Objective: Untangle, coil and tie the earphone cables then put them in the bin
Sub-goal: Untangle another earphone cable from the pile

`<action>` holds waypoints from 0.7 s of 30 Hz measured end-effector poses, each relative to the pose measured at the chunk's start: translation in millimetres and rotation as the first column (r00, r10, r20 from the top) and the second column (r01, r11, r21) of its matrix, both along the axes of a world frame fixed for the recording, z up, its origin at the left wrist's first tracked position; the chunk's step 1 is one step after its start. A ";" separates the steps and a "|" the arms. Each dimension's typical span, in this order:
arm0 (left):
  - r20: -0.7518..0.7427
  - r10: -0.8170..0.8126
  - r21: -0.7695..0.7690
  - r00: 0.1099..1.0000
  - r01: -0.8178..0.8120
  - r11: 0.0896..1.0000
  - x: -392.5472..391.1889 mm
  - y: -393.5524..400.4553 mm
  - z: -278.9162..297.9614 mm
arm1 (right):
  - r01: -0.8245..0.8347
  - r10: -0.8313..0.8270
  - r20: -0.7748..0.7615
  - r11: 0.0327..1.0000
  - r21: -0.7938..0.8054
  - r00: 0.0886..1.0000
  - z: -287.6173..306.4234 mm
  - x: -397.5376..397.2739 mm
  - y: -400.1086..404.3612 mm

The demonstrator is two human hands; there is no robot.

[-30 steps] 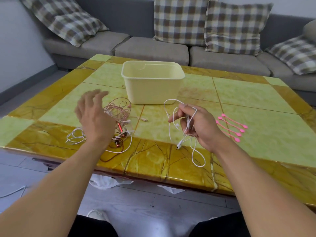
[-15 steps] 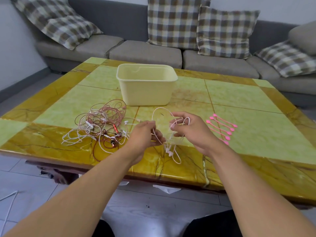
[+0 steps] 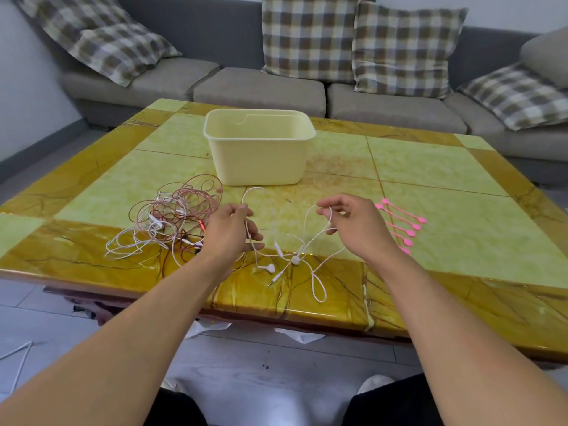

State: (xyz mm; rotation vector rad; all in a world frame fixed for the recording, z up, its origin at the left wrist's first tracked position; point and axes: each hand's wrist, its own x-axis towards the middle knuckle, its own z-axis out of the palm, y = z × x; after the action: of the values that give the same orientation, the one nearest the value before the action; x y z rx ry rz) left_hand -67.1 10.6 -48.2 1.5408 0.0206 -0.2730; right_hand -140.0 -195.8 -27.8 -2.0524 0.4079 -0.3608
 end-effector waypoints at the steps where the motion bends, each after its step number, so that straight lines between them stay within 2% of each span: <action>1: 0.011 -0.016 0.008 1.000 0.016 1.000 0.0 -0.1 0.1 | -0.010 0.009 -0.013 0.999 -0.047 1.000 -0.9 0.7 0.0; 4: 0.056 -0.086 0.009 0.995 0.086 0.996 -0.4 -2.3 3.0 | -0.008 -0.025 -0.129 0.969 -0.246 0.991 0.3 1.4 0.9; 6: 0.112 -0.154 0.015 0.982 0.154 0.988 -2.1 -5.4 5.4 | -0.043 -0.056 -0.236 0.917 -0.396 0.970 2.1 0.7 2.7; 8: 0.165 -0.218 0.036 0.962 0.215 0.976 -3.9 -9.1 7.9 | -0.079 -0.038 -0.232 0.876 -0.475 0.972 6.1 1.3 5.5; 10: 0.186 -0.266 -0.008 0.946 0.272 0.962 -5.0 -12.0 9.8 | -0.144 0.075 -0.192 0.917 -0.373 0.979 7.7 2.5 9.3; 13: 0.176 -0.270 -0.112 0.947 0.292 0.950 -6.3 -15.6 11.8 | -0.339 0.288 -0.281 0.928 -0.155 0.916 2.1 -1.0 17.5; 15: 0.172 -0.244 -0.133 0.955 0.267 0.954 -6.1 -16.4 11.5 | -0.366 0.311 -0.267 0.912 -0.186 0.912 -2.9 -3.6 20.0; 18: 0.163 -0.222 -0.125 0.961 0.244 0.962 -3.7 -15.6 9.2 | -0.294 0.264 -0.151 0.924 -0.244 0.953 -0.4 -4.4 19.6; 21: 0.152 -0.223 -0.138 0.963 0.244 0.960 -3.8 -16.6 8.5 | -0.336 0.261 -0.258 0.890 -0.309 0.930 -4.6 -7.6 19.3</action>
State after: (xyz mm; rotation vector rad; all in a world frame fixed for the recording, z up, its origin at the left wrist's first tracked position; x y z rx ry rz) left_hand -70.9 -5.9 -39.7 1.4032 -0.2856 -0.3490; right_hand -147.6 -176.4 -32.4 -2.4710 0.1492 -0.0231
